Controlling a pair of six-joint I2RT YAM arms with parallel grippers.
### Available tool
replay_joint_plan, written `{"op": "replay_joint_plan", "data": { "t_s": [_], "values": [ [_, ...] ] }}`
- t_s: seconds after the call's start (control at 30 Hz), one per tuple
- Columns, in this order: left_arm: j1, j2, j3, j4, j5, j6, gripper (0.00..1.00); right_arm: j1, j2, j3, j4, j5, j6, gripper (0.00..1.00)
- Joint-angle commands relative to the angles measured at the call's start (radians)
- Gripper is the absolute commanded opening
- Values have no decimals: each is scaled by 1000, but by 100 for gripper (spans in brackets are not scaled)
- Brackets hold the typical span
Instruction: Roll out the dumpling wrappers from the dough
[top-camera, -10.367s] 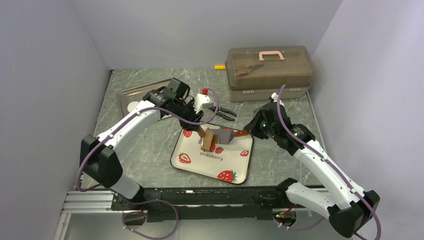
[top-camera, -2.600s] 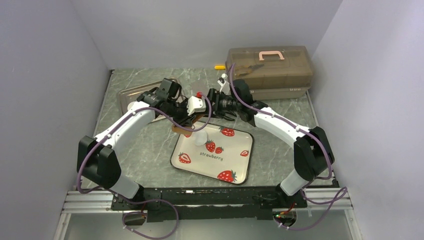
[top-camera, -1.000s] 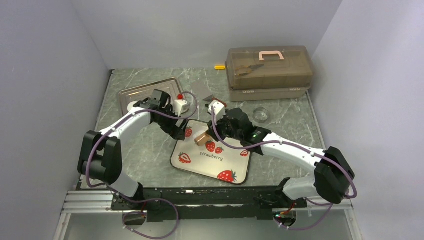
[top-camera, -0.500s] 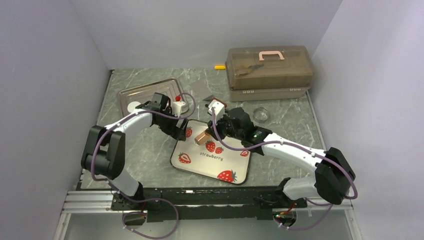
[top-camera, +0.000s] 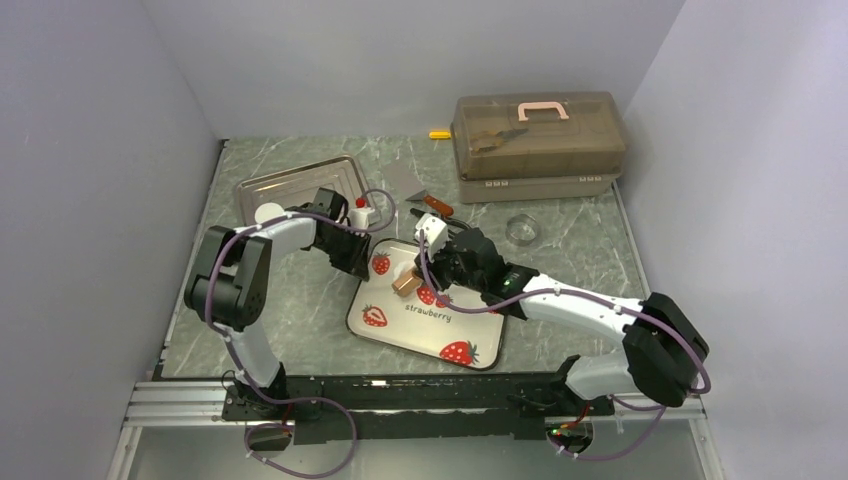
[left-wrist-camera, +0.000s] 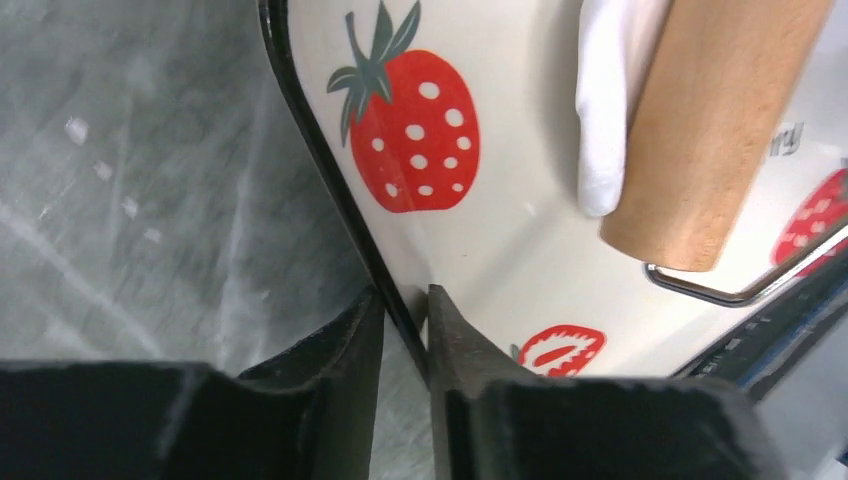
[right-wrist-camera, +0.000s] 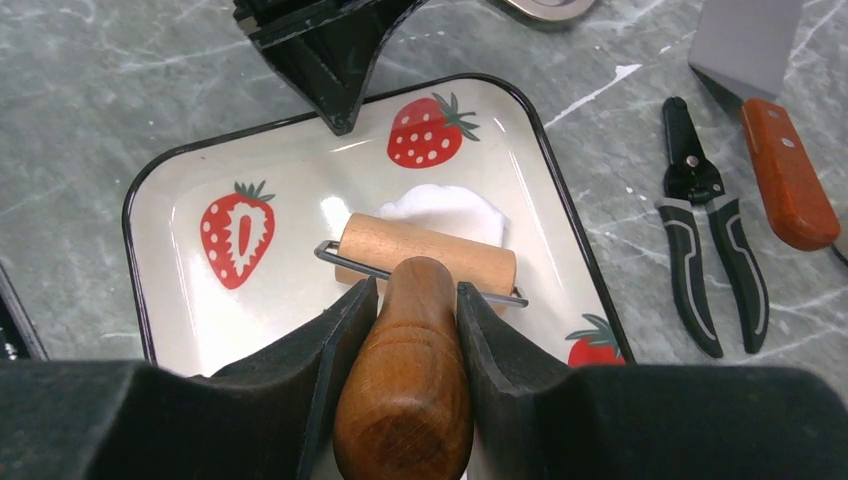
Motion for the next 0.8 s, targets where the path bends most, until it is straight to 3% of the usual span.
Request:
{"op": "replay_joint_plan", "data": {
  "t_s": [0.0,0.03,0.07,0.37,0.63,0.77],
  "values": [
    [-14,89,46,5,111,-19,12,31,13,-48,-69,73,-18,0],
    [-14,90,45,9,112,-21,2,39,28,-54,-55,76,-24,0],
    [-13,92,46,11,111,-19,0,43,49,-55,-35,82,-26,0],
    [-14,74,56,5,101,5,0,51,249,59,-28,134,-47,0],
    [-13,70,59,10,110,4,0,78,72,-16,-173,175,43,0],
    [-15,72,59,14,112,4,0,79,5,-4,-165,195,78,0]
  ]
}}
